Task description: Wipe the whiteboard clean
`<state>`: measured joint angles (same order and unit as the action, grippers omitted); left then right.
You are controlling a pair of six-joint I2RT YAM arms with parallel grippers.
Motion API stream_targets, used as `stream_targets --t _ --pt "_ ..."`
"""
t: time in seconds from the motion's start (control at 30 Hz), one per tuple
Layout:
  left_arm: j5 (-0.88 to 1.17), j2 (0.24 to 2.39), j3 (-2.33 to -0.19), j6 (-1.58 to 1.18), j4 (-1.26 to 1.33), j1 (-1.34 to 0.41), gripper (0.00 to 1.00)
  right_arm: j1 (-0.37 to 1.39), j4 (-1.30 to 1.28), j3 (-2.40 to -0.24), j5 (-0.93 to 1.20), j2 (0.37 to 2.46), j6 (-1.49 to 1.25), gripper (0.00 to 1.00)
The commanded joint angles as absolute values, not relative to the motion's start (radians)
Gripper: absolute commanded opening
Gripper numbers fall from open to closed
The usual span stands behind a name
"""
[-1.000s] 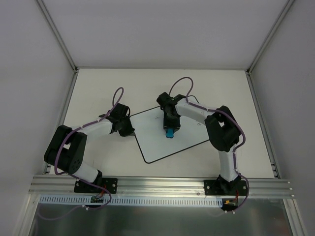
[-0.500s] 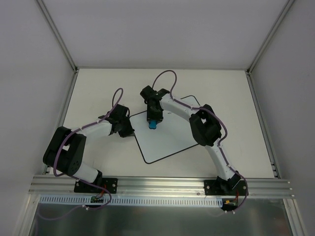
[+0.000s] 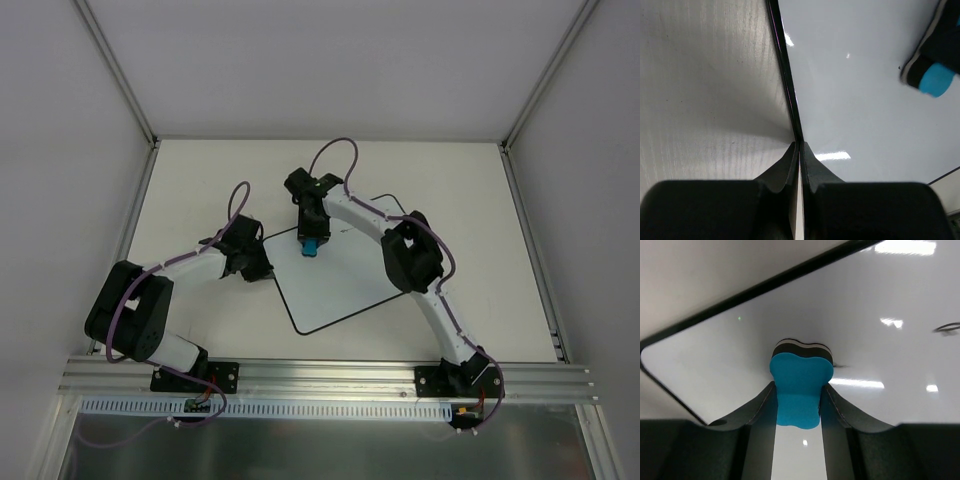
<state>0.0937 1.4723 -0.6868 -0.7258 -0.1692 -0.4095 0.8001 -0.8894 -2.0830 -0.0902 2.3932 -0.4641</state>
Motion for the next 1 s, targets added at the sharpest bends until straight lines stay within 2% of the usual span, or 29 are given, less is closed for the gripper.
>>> stream_targets --t 0.0,0.27,0.4,0.6,0.97 --pt "0.075 1.493 -0.632 -0.724 -0.307 -0.431 0.0 0.668 -0.966 -2.048 -0.195 2.37 -0.443 0.0" --pt "0.071 1.494 -0.63 -0.727 -0.307 -0.431 0.0 0.422 -0.963 -1.907 -0.218 2.293 -0.4 0.0" --pt "0.069 1.496 -0.629 -0.727 -0.307 -0.433 0.0 0.377 -0.908 -1.847 -0.167 2.27 -0.35 0.0" --pt "0.077 1.499 -0.637 -0.729 -0.307 -0.433 0.0 0.485 -0.89 -1.897 -0.083 2.298 -0.304 0.0" --pt "0.084 1.494 -0.635 -0.73 -0.305 -0.433 0.0 0.762 -0.888 -2.02 -0.049 2.37 -0.419 0.0"
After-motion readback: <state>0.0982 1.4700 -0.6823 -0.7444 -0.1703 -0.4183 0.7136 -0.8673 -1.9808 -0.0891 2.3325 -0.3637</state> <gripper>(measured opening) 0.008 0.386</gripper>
